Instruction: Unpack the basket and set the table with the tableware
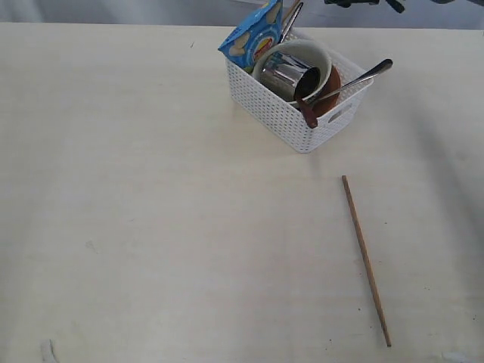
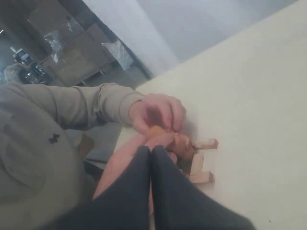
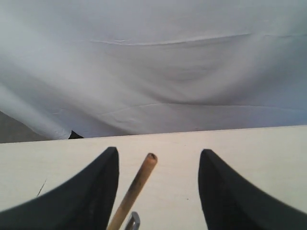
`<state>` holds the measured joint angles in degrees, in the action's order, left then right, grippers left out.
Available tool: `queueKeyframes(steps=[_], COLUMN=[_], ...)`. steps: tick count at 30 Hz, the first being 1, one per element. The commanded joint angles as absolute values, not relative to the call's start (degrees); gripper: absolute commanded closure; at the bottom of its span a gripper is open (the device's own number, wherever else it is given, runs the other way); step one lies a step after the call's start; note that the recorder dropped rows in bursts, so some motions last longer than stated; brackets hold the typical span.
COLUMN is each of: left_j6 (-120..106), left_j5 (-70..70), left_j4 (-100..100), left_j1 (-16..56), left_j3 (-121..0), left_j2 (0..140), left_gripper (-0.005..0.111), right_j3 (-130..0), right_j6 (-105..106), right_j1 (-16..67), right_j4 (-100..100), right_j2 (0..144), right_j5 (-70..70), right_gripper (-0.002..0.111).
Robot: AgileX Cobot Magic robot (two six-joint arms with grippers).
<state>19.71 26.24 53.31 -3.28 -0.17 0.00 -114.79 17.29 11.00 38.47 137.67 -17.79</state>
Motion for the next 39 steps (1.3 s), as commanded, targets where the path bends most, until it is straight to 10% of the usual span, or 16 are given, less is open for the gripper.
queueKeyframes(steps=[1,27,39], left_j6=[20.0,20.0,20.0], left_j5=[26.4,26.4,26.4], left_j4=[53.3,53.3,53.3], left_j1=[-3.4,-3.4,-3.4], left_j3=[0.0,0.0,0.0], left_j2=[0.0,0.0,0.0], left_gripper=[0.107,0.107,0.107], right_j3=[-115.2,-114.0,-85.0], right_j6=[18.8,18.4,24.3], right_j1=[11.0,-7.0,-7.0], right_j4=[39.2,35.9,35.9], right_j2=[137.4,126.0,111.7], right_j5=[-17.0,-62.1,-45.7], right_gripper=[0.059,0.059,0.059])
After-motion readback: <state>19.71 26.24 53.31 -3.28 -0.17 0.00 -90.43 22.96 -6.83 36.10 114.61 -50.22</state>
